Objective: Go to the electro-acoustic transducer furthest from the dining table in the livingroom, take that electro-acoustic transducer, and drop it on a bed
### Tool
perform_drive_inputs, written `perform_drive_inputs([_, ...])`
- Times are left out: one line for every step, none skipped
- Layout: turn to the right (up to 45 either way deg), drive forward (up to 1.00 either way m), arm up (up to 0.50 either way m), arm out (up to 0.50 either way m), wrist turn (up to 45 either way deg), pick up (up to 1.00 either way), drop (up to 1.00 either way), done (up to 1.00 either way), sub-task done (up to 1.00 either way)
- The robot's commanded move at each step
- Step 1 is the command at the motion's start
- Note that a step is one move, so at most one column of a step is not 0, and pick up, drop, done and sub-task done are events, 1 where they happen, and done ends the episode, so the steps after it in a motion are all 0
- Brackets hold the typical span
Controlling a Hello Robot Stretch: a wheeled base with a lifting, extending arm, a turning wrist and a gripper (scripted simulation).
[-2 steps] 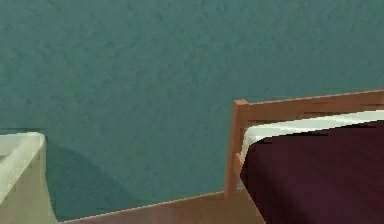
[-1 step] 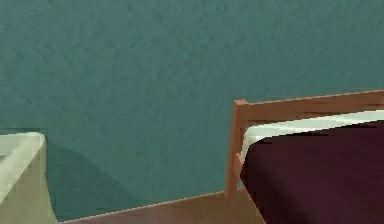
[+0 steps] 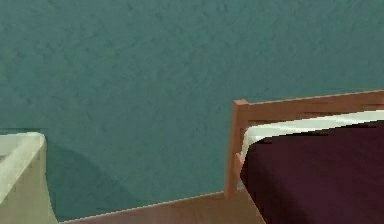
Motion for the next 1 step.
perform_drive_inputs([0.0,0.0,-0.32,0.0,0.0,0.0,0.0,0.0,0.0])
